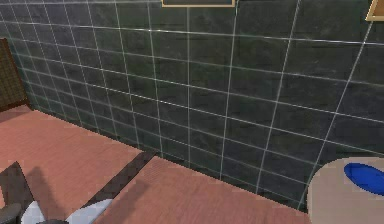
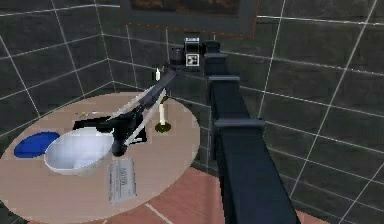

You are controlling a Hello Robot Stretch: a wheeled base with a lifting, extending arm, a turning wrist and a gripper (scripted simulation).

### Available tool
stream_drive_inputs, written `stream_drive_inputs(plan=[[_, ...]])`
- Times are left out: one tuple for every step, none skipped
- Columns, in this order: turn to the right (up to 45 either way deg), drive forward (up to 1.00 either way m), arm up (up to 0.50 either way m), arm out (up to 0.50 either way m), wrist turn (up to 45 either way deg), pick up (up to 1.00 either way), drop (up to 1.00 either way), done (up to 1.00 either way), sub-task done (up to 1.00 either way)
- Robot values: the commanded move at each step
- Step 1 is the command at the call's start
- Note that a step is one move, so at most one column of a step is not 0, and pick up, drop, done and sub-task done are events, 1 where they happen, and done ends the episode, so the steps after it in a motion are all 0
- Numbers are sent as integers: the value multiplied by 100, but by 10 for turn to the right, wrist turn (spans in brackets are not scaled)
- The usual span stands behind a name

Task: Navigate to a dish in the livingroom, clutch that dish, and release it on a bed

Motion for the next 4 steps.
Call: stream_drive_inputs(plan=[[0, 0, 0, -40, 0, 0, 0, 0, 0], [-450, 0, 0, 0, 0, 0, 0, 0, 0], [-450, 0, 0, 0, 0, 0, 0, 0, 0], [-450, 0, 0, 0, 0, 0, 0, 0, 0]])
